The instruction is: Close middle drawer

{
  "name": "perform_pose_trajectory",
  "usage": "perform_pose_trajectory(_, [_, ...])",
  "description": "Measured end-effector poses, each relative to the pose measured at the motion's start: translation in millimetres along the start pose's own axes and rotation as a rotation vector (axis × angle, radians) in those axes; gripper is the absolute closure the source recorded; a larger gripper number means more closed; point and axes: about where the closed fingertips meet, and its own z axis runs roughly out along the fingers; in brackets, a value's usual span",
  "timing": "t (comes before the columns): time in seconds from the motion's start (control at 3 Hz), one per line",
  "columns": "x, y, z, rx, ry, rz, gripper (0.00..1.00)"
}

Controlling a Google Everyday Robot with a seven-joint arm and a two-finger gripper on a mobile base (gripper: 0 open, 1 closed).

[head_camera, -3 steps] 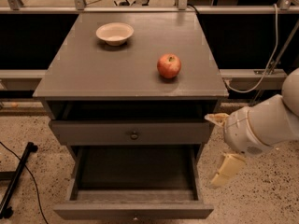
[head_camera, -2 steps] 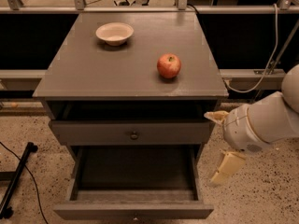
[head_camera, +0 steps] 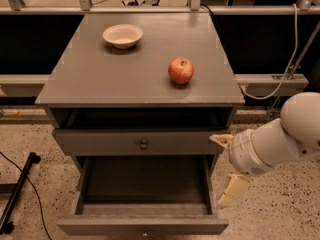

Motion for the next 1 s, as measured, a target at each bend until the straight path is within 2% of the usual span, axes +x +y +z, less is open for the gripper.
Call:
perform_pose_trajectory(0.33, [14.9, 6.1, 35.4, -0.042, -0.002, -0.026, 0.00])
perform_pose_trajectory(0.67, [28.7, 20.7, 62.9, -0.115, 0.019, -0.030, 0.17])
perform_pose_trajectory(1.0, [44.7, 46.1, 100.6, -0.184, -0.006, -0.003, 0.48])
